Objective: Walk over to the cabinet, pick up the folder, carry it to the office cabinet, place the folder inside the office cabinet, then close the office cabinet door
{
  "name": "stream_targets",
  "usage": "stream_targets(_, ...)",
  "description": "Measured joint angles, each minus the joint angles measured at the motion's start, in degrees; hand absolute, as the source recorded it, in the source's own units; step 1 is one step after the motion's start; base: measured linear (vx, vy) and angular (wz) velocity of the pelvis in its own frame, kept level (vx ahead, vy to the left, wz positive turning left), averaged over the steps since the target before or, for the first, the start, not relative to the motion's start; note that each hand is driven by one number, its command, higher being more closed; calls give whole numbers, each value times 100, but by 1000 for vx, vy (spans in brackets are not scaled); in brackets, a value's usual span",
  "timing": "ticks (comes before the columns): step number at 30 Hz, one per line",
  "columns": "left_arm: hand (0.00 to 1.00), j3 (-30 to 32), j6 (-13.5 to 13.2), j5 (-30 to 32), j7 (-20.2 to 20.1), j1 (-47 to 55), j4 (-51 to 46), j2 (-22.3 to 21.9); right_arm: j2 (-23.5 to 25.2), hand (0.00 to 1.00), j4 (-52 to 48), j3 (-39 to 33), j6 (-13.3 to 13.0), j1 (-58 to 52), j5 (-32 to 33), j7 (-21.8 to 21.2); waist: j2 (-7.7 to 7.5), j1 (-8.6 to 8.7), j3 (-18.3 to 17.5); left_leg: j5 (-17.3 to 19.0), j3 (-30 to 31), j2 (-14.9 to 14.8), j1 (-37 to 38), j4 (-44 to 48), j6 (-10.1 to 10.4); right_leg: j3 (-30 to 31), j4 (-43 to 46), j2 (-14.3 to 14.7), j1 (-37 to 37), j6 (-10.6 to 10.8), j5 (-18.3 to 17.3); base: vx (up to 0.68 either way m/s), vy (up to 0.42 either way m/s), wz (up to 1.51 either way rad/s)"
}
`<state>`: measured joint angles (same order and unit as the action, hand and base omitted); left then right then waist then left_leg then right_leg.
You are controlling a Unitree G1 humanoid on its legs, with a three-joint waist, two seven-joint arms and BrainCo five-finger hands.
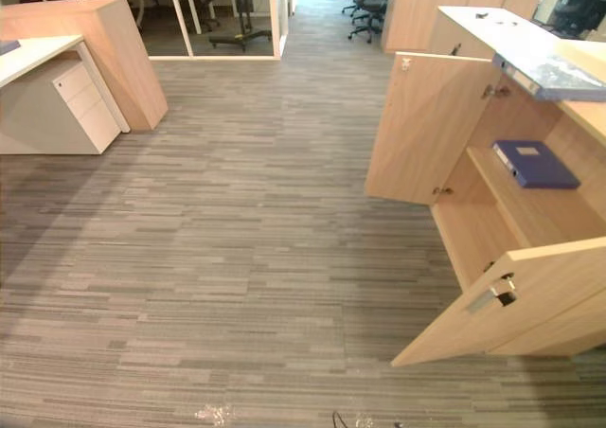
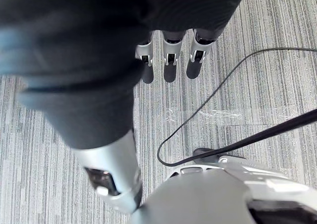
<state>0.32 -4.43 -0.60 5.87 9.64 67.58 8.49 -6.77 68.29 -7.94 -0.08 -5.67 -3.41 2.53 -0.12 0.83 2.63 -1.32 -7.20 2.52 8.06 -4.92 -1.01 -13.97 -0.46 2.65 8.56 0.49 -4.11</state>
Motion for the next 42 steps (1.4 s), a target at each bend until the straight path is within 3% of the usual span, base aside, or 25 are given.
stream_targets(4,0,-106,-13,-165,-20,-35,1,27,0,0,9,-1,3,86,0,0,26,9,86,8,-3,8,34,0,26,-2,-26,-10,47,100,0,0,0,0)
stream_targets(13,0,-126,-17,-228,-54,-34,4,39,2,0,11,3,7,105,13,-4,-14,17,124,-9,-19,20,53,-24,53,-2,-29,-28,56,101,3,-59,-18,-1)
stream_targets(21,0,-145,-95,228,205,-55,-12,41,10,0,-11,124,-11,156,-64,185,-27,50,131,-32,-9,51,2,-34,35,-26,-198,-28,53,-33,90,-46,-20,1)
stream_targets(31,0,-35,-97,226,212,-52,-15,45,44,0,2,53,2,217,-125,208,-74,107,176,-17,29,59,6,96,66,-154,-194,-51,148,-33,99,-12,-11,4)
stream_targets(34,0,63,-97,191,249,-193,-88,59,52,0,1,77,0,349,-189,208,-122,111,408,453,-29,11,-497,1118,163,-153,-89,-108,61,-36,96,-98,-1,1)
stream_targets(36,0,147,-105,75,348,-314,-217,39,18,0,-16,127,0,474,-227,207,-70,102,650,945,-484,-242,-1090,2396,250,-110,-59,-63,54,-232,40,-184,18,-7)
stream_targets(39,0,320,-148,48,428,-380,-299,35,3,0,-10,125,1,482,-225,208,-90,29,761,1421,-774,-568,-1748,3718,119,19,115,-112,44,-376,-71,-35,45,-17)
stream_targets(42,0,343,-175,0,448,-404,-302,18,-30,0,-6,56,-9,474,-165,210,-67,23,819,1469,-615,-767,-2315,3827,202,154,203,-439,25,-264,-156,60,96,-18)
